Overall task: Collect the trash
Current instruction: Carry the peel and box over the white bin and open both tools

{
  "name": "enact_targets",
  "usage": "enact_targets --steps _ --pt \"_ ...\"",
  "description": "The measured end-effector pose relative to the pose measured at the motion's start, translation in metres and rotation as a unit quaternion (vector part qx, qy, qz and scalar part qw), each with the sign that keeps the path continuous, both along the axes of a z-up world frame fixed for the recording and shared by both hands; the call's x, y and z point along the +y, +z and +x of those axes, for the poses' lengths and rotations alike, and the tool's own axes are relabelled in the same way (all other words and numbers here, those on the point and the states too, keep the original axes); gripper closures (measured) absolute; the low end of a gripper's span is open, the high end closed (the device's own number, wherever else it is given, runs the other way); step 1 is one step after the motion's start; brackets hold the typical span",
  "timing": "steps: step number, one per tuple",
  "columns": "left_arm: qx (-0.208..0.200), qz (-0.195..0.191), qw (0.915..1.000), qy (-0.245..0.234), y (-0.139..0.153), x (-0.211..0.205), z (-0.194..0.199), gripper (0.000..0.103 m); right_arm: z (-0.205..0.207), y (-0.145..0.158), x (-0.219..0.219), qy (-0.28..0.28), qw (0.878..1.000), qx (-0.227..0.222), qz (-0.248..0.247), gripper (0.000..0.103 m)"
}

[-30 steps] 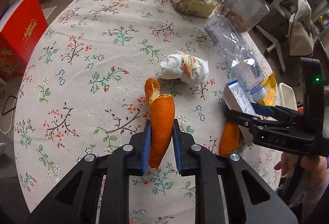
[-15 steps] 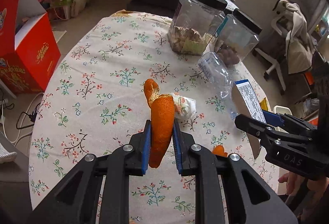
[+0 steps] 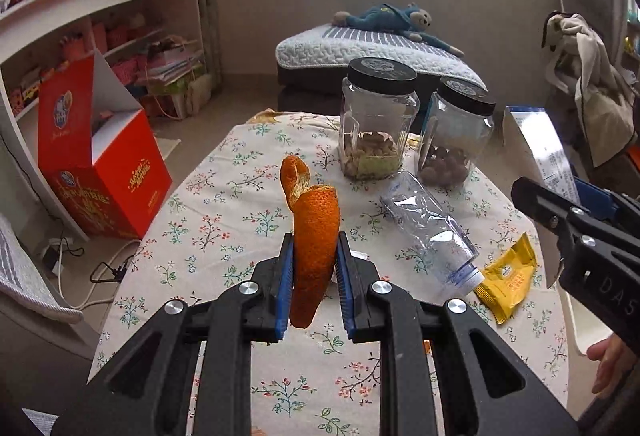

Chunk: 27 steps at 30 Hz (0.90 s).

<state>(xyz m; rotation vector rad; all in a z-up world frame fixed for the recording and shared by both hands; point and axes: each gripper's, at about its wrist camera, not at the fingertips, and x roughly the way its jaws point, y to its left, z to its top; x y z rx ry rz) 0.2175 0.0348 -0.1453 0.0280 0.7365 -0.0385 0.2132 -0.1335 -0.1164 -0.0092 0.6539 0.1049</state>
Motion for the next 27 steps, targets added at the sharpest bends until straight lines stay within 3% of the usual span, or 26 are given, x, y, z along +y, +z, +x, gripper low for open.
enact_targets --steps 11,27 --pt "-0.065 -0.015 0.997 0.037 0.032 -0.028 -0.023 0.083 -0.021 0.016 -0.037 -0.035 0.999 -0.037 -0.011 0.049" --pt "-0.092 -0.008 0.9953 -0.028 0.068 -0.113 -0.048 0.082 -0.05 0.038 -0.115 -0.11 0.991 -0.07 0.011 0.049"
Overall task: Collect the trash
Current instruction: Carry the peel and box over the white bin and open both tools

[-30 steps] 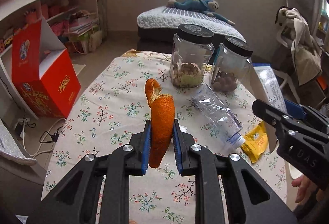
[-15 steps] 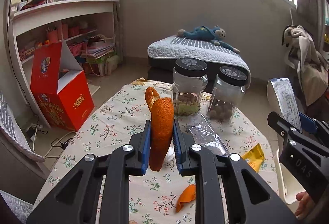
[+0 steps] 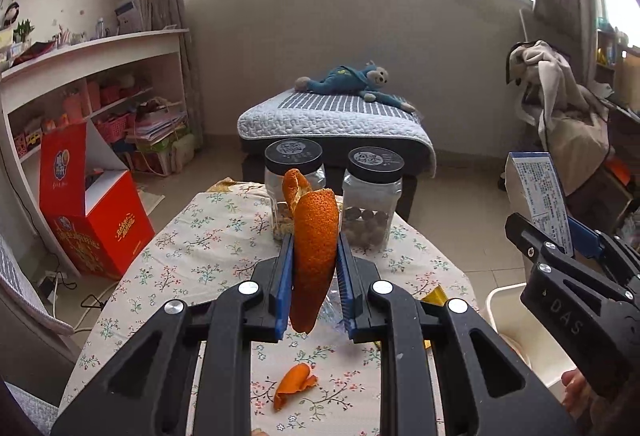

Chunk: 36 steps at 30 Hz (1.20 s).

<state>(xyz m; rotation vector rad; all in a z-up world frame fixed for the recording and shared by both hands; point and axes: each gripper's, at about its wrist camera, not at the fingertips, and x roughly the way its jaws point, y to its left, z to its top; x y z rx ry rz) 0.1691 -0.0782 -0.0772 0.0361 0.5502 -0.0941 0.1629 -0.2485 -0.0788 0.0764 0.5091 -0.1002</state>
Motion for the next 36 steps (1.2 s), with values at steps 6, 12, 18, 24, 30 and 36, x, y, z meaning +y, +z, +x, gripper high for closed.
enact_targets --steps 6,12,18,24,30,36 --pt "0.008 0.002 0.9995 -0.031 -0.002 -0.037 -0.002 0.082 -0.014 0.003 -0.043 -0.045 0.999 -0.003 0.011 0.049" --pt "0.019 0.006 0.9969 -0.077 -0.008 -0.086 -0.007 0.082 -0.03 0.001 -0.097 -0.104 0.994 0.009 0.022 0.049" --pt "0.029 0.013 0.9929 -0.115 -0.015 -0.131 -0.012 0.082 -0.038 -0.004 -0.15 -0.158 0.986 0.028 0.048 0.047" --pt "0.038 0.012 0.9889 -0.143 -0.017 -0.165 -0.014 0.082 -0.05 -0.008 -0.189 -0.207 0.975 0.034 0.074 0.017" --pt "0.04 0.01 0.9847 -0.169 -0.013 -0.198 -0.015 0.082 -0.069 -0.006 -0.222 -0.252 0.963 0.017 0.097 0.009" --pt "0.03 0.02 0.9799 -0.196 -0.011 -0.228 -0.023 0.082 -0.087 -0.006 -0.249 -0.294 0.948 0.005 0.123 0.007"
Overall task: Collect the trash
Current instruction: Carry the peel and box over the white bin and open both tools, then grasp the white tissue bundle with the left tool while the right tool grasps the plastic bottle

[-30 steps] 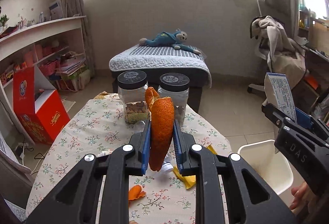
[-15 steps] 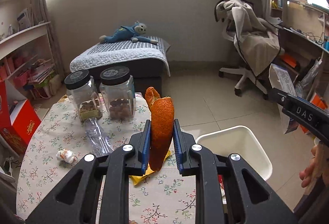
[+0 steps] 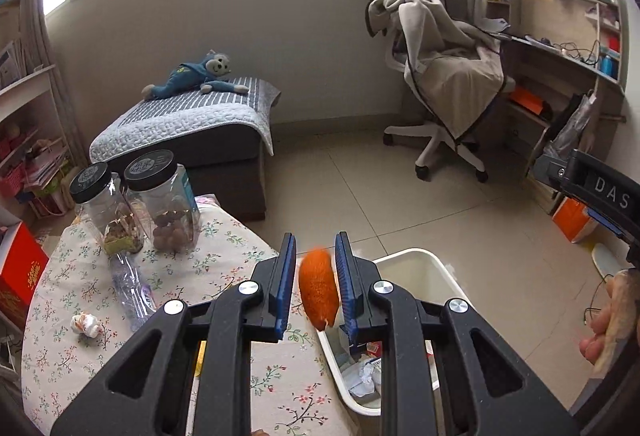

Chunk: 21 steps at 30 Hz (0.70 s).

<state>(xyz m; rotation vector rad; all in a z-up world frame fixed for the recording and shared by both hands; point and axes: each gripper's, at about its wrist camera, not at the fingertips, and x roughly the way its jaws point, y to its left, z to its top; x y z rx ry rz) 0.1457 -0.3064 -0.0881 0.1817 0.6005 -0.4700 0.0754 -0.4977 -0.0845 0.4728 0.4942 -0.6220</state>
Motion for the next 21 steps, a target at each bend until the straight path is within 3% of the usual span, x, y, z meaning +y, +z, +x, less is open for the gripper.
enact_targets --steps 8,13,17,21 --pt "0.003 0.006 0.9993 -0.037 0.0 -0.037 -0.001 0.081 -0.016 -0.003 -0.023 -0.033 0.999 -0.007 0.022 0.007" --pt "-0.01 0.013 0.9994 -0.03 0.003 -0.034 -0.002 0.043 -0.012 -0.004 -0.018 -0.027 1.0 0.003 0.012 0.007" --pt "-0.028 0.026 0.9992 -0.012 0.004 -0.018 -0.001 0.033 -0.002 0.002 -0.003 -0.014 1.0 0.007 0.0 0.007" --pt "-0.057 0.031 0.9976 0.025 0.01 0.011 0.003 0.015 0.013 0.007 0.022 -0.002 1.0 0.014 -0.024 0.007"
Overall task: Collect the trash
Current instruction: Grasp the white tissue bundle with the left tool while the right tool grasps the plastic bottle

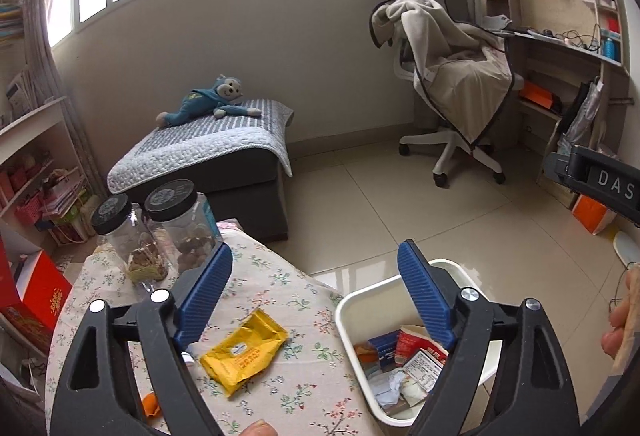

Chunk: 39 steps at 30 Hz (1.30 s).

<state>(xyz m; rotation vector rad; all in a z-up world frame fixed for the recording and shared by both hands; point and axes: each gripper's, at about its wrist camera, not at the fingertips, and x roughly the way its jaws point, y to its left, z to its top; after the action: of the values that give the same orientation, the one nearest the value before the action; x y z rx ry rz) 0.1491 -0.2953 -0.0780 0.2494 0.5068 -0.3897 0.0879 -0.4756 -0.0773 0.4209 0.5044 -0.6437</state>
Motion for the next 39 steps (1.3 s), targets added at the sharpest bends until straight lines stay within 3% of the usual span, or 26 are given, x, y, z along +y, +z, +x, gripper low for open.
enact_targets --steps 8,13,17,20,24,29,34,35,36,38,39 --pt "-0.009 0.037 0.9972 0.063 -0.007 0.067 0.03 0.009 0.041 0.002 0.078 0.057 0.994 0.035 -0.092 0.007" --pt "0.037 0.064 0.9914 0.108 -0.035 0.122 0.064 0.009 0.073 -0.01 0.12 0.137 0.986 0.062 -0.071 0.007" --pt "0.077 0.103 0.9783 0.162 -0.063 0.17 0.094 0.009 0.097 -0.022 0.154 0.182 0.977 0.089 -0.07 0.007" --pt "0.127 0.106 0.9654 0.202 -0.085 0.21 0.118 0.009 0.11 -0.029 0.18 0.205 0.969 0.109 -0.09 0.007" --pt "0.234 0.046 0.9388 0.248 -0.121 0.262 0.149 0.009 0.126 -0.04 0.206 0.231 0.959 0.134 -0.096 0.007" --pt "0.324 -0.039 0.8907 0.316 -0.162 0.309 0.172 0.009 0.145 -0.056 0.231 0.254 0.946 0.164 -0.113 0.007" --pt "0.403 -0.164 0.8325 0.343 -0.195 0.334 0.183 0.01 0.164 -0.074 0.246 0.261 0.939 0.188 -0.12 0.007" --pt "0.41 -0.175 0.8269 0.344 -0.198 0.336 0.185 0.01 0.17 -0.079 0.248 0.267 0.938 0.195 -0.108 0.007" --pt "0.411 -0.175 0.8264 0.343 -0.2 0.335 0.188 0.01 0.174 -0.085 0.249 0.275 0.935 0.203 -0.094 0.007" --pt "0.398 -0.171 0.8367 0.335 -0.197 0.333 0.192 0.016 0.183 -0.098 0.254 0.287 0.931 0.213 -0.073 0.007" --pt "0.393 -0.165 0.8424 0.33 -0.196 0.331 0.193 0.027 0.187 -0.103 0.258 0.294 0.929 0.216 -0.067 0.007"
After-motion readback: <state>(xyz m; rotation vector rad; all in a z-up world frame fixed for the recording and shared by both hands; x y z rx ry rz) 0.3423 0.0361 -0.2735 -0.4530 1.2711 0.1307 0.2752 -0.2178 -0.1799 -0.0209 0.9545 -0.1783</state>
